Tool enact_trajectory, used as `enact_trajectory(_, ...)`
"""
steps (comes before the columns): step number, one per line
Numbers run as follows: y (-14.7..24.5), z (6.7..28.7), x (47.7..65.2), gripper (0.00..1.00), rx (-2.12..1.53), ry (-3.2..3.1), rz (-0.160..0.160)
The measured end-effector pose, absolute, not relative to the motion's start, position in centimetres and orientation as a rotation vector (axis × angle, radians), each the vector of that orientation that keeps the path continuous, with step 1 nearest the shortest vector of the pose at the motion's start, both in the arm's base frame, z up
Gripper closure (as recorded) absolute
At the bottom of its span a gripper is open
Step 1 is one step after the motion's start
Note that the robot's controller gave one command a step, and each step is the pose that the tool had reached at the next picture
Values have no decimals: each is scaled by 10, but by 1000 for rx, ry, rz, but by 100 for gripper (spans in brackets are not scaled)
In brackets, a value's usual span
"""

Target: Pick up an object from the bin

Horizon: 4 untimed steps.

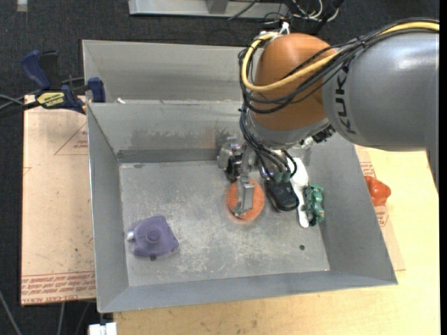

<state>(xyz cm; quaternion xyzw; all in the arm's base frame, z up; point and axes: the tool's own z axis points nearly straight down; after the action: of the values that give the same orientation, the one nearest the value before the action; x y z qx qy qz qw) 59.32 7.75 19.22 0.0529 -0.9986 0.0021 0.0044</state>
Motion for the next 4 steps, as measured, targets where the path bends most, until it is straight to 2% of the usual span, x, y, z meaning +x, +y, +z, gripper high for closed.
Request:
enact_trajectory(1,96,193,587,0,317,-3132,-9)
enact_trajectory(2,58,172,590,0,182,-3138,-1)
enact_trajectory(3,52,168,564,0,513,-3101,0)
enact_trajectory(4,46,163,560,0,809,-3040,-4)
